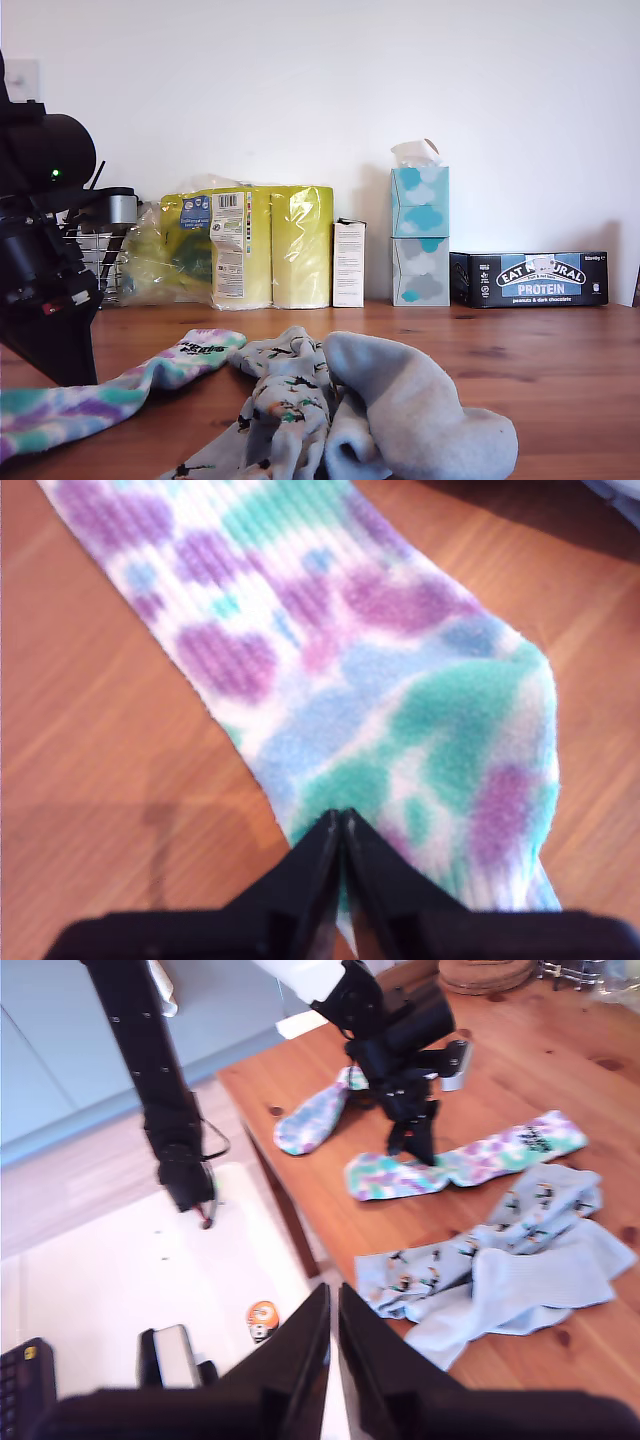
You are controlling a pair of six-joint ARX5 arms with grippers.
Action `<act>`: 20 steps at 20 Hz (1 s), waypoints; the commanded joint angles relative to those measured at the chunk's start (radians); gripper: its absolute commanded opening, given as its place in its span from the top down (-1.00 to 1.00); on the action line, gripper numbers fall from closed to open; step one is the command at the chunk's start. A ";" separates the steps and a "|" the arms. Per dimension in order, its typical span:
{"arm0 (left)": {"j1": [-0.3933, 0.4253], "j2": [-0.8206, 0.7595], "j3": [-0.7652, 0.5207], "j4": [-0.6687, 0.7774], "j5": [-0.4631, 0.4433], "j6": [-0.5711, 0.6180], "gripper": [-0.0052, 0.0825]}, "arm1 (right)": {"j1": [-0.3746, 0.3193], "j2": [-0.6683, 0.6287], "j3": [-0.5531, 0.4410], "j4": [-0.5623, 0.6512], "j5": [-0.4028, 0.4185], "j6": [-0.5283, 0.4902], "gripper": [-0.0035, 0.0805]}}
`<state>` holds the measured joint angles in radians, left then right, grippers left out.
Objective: Pair up the socks based on colour and pattern, by placing each sock on top of its pair
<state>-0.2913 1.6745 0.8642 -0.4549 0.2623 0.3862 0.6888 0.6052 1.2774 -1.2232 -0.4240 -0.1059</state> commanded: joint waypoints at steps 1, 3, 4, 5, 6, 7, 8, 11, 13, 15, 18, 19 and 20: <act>-0.030 0.027 -0.027 -0.075 0.017 -0.029 0.93 | 0.000 -0.002 -0.002 0.006 0.029 -0.008 0.94; -0.067 0.027 -0.027 -0.134 0.049 -0.054 0.93 | 0.000 -0.002 -0.002 0.007 0.051 -0.030 0.94; -0.090 0.027 -0.027 -0.153 0.070 -0.069 0.93 | 0.000 -0.002 -0.002 0.010 0.054 -0.031 0.94; -0.113 0.027 -0.026 -0.163 0.072 -0.090 0.93 | 0.000 -0.002 -0.002 0.014 0.054 -0.034 0.94; -0.135 0.027 -0.026 -0.169 0.070 -0.109 0.93 | 0.000 -0.002 -0.002 0.019 0.057 -0.034 0.94; -0.155 0.026 -0.026 -0.179 0.069 -0.126 0.93 | 0.000 -0.002 -0.002 0.023 0.057 -0.034 0.94; -0.170 0.025 -0.026 -0.182 0.052 -0.126 0.93 | 0.000 -0.002 -0.002 0.024 0.057 -0.034 0.94; -0.179 -0.008 0.008 -0.188 -0.020 -0.138 0.93 | 0.000 -0.002 -0.002 0.024 0.057 -0.041 0.94; -0.167 -0.060 0.042 -0.215 -0.020 -0.161 0.93 | 0.000 -0.002 -0.002 0.024 0.057 -0.042 0.94; -0.138 -0.129 0.048 -0.237 -0.023 -0.177 0.93 | 0.000 -0.002 -0.002 0.029 0.057 -0.041 0.94; -0.068 -0.219 0.048 -0.284 -0.080 -0.183 0.93 | 0.000 -0.002 -0.002 0.029 0.058 -0.042 0.94; -0.029 -0.244 0.048 -0.307 -0.122 -0.211 0.93 | 0.000 -0.002 -0.002 0.028 0.058 -0.042 0.94; 0.010 -0.265 0.048 -0.333 -0.168 -0.238 0.93 | 0.000 -0.002 -0.002 0.028 0.058 -0.043 0.94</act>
<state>-0.3023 1.3991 0.9283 -0.7673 0.1238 0.1654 0.6888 0.6052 1.2774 -1.2041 -0.3668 -0.1402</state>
